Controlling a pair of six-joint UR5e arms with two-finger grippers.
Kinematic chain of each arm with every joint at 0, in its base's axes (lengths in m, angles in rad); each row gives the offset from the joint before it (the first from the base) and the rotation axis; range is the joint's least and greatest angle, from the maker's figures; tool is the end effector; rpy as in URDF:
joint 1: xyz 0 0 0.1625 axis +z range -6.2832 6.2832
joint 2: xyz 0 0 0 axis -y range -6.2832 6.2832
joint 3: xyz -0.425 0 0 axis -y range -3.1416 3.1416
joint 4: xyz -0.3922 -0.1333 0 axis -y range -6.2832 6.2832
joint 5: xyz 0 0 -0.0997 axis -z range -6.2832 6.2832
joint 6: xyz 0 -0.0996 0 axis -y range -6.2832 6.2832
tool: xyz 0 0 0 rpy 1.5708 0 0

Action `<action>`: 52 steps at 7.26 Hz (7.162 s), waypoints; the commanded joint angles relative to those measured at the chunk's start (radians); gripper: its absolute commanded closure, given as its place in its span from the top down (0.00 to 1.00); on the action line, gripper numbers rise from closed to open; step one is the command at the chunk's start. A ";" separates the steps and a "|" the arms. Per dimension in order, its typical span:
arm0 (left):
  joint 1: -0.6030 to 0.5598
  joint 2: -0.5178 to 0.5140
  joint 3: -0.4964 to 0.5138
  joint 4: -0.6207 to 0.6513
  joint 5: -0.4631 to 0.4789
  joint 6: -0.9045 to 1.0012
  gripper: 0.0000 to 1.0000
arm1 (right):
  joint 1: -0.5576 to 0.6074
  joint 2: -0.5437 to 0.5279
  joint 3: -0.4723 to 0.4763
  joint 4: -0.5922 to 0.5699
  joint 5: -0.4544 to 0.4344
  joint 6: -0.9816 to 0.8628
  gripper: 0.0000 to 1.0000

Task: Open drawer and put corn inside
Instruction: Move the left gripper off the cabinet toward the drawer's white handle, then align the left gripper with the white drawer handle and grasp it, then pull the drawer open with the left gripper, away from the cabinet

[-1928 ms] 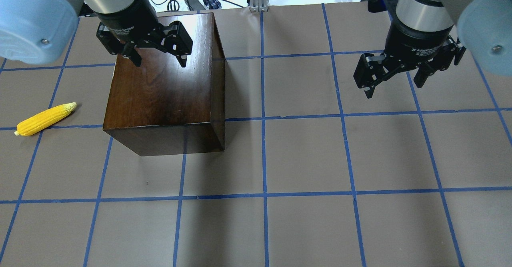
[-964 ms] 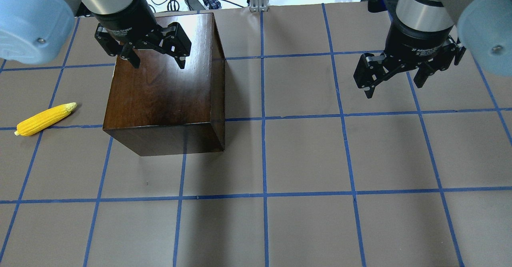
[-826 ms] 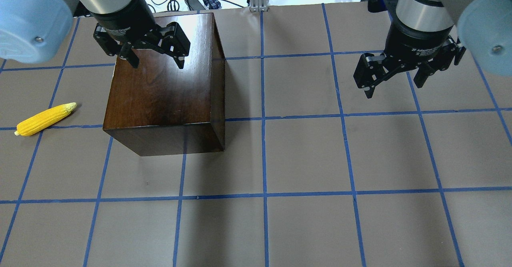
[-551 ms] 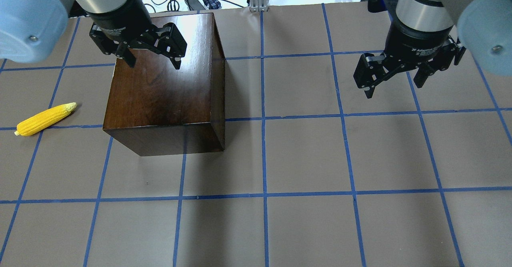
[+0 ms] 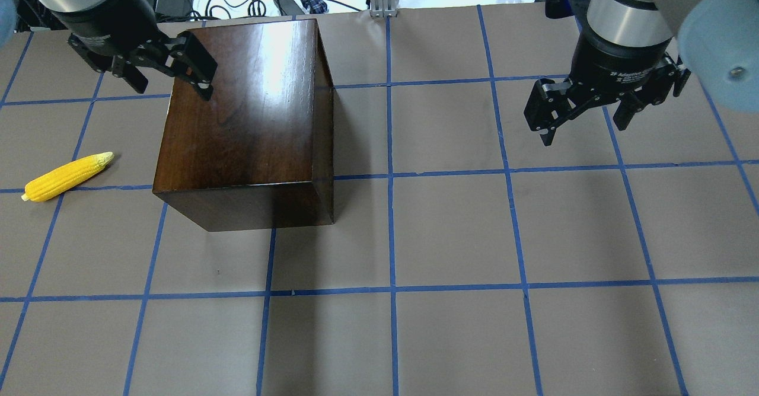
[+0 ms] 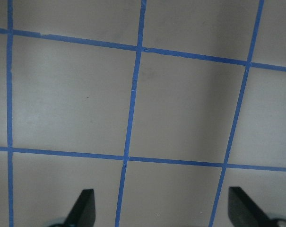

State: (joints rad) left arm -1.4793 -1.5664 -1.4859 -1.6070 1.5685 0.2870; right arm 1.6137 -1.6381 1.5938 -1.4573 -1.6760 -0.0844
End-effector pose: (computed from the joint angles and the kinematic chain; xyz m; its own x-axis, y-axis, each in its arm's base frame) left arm -0.0879 -0.5037 0.5283 -0.9809 0.1940 -0.0128 0.1944 0.9796 -0.0515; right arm 0.1423 -0.4502 0.4982 -0.9861 -0.1338 0.0986 -0.1264 0.9889 0.0777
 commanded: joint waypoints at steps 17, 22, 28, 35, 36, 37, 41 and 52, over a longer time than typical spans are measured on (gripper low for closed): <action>0.442 -0.319 -0.156 0.197 -0.333 0.195 1.00 | 0.000 0.001 0.000 0.000 -0.001 0.000 1.00; 0.395 -0.360 -0.145 0.217 -0.340 0.212 1.00 | 0.000 0.001 0.000 0.000 0.001 0.000 1.00; 0.396 -0.408 -0.140 0.228 -0.338 0.213 1.00 | 0.000 0.000 0.000 0.000 0.001 0.000 1.00; 0.416 -0.417 -0.134 0.240 -0.331 0.212 1.00 | 0.000 0.000 0.000 0.000 0.001 0.000 1.00; 0.418 -0.415 -0.134 0.242 -0.331 0.212 1.00 | 0.000 0.001 0.000 0.000 0.001 0.000 1.00; 0.418 -0.412 -0.132 0.243 -0.331 0.212 1.00 | 0.000 0.000 0.000 0.000 -0.001 0.000 1.00; 0.458 -0.415 -0.132 0.246 -0.329 0.227 1.00 | 0.000 0.000 0.000 0.000 -0.001 0.000 1.00; 0.539 -0.419 -0.117 0.271 -0.268 0.299 1.00 | 0.000 0.001 0.000 0.000 -0.001 0.000 1.00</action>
State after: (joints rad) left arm -0.9488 -1.9842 -1.6041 -1.3361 1.2982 0.5787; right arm 1.6137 -1.6373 1.5938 -1.4573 -1.6766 -0.0844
